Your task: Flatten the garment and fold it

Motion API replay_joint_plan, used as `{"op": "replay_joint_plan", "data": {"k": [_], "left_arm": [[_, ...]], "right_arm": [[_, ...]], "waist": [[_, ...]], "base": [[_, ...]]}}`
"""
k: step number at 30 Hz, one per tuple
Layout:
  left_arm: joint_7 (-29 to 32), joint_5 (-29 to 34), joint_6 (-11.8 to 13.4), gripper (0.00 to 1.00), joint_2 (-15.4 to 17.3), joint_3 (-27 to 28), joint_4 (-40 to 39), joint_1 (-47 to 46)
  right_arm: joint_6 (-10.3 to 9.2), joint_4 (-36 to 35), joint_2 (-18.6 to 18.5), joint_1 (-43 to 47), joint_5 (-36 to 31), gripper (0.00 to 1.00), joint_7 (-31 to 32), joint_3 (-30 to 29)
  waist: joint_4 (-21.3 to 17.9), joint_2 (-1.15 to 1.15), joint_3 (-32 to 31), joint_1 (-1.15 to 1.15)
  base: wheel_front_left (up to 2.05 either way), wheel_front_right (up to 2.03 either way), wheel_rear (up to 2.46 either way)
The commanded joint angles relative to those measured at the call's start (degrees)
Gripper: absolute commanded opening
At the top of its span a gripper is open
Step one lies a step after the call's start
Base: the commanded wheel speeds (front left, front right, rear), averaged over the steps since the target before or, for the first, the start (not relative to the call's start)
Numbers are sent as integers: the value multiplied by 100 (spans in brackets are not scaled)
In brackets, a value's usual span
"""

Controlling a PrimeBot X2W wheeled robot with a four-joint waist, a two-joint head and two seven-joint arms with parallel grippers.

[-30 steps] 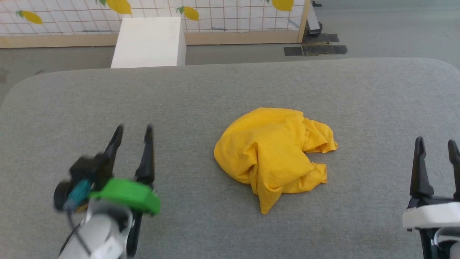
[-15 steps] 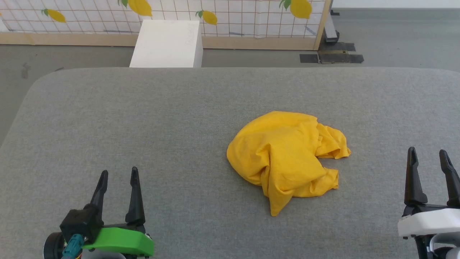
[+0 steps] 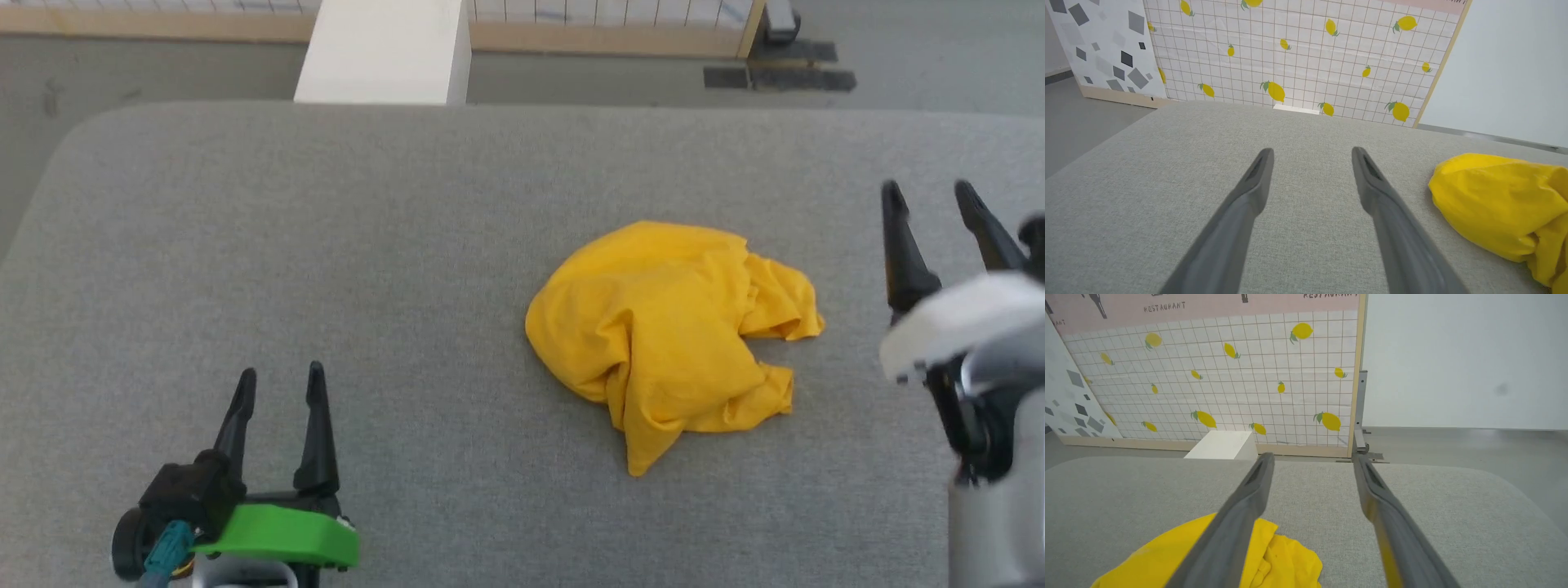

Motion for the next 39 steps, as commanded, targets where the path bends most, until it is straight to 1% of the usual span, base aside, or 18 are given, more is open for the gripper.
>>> {"op": "replay_joint_plan", "data": {"k": [1,5,7,12,14,17,20,23,24,25,26,31,36,39], "left_arm": [[-27,99,-81,100,-68,33,37,-173],[-27,223,-262,100,-200,88,136,-329],[-27,284,-343,100,-267,110,190,-396],[-27,434,-507,100,-412,182,308,-509],[-27,485,-571,100,-452,205,350,-546],[-27,551,-654,100,-511,229,385,-600],[-27,601,-735,100,-574,248,434,-630],[-27,644,-794,100,-621,277,481,-633],[-27,661,-818,100,-637,284,500,-634],[-27,673,-835,100,-649,292,518,-634],[-27,688,-851,100,-663,306,541,-633],[-27,753,-878,100,-701,422,587,-595],[-27,795,-887,100,-715,538,608,-455],[-27,816,-876,100,-722,591,593,-361]], "right_arm": [[-9,111,-13,-246,90,100,349,-6],[-9,483,-13,-779,262,100,1378,-208],[-9,662,-96,-926,169,100,1775,-188],[-9,1192,-325,-1059,61,100,2514,-137],[-9,1412,-352,-1049,61,100,2855,-202],[-9,1630,-364,-1044,37,100,3226,-375],[-9,1776,-427,-1007,-117,100,3375,-487],[-9,1945,-383,-961,-176,100,3539,-599],[-9,1997,-364,-942,-176,70,3605,-604],[-9,2017,-351,-932,-170,23,3614,-622],[-9,2024,-336,-927,-153,0,3579,-623],[-9,1982,-435,-1056,-12,0,3190,-446],[-9,1848,-691,-1436,221,0,2775,-326],[-9,1733,-875,-1626,323,0,2712,-393]], "waist": [[91,0,341,0],[218,0,574,0],[305,0,652,0],[513,0,816,0],[590,0,875,0],[693,0,955,0],[788,0,1029,0],[825,0,1052,0],[836,0,1047,0],[842,0,1032,0],[843,0,1005,0],[748,0,744,0],[555,0,356,0],[455,0,194,0]], "base": [[0,0,0],[0,0,0],[0,0,0],[0,0,0],[0,0,0],[0,0,0],[0,0,0],[0,0,0],[0,0,0],[0,0,0],[0,0,0],[0,0,0],[0,0,0],[0,0,0]]}}
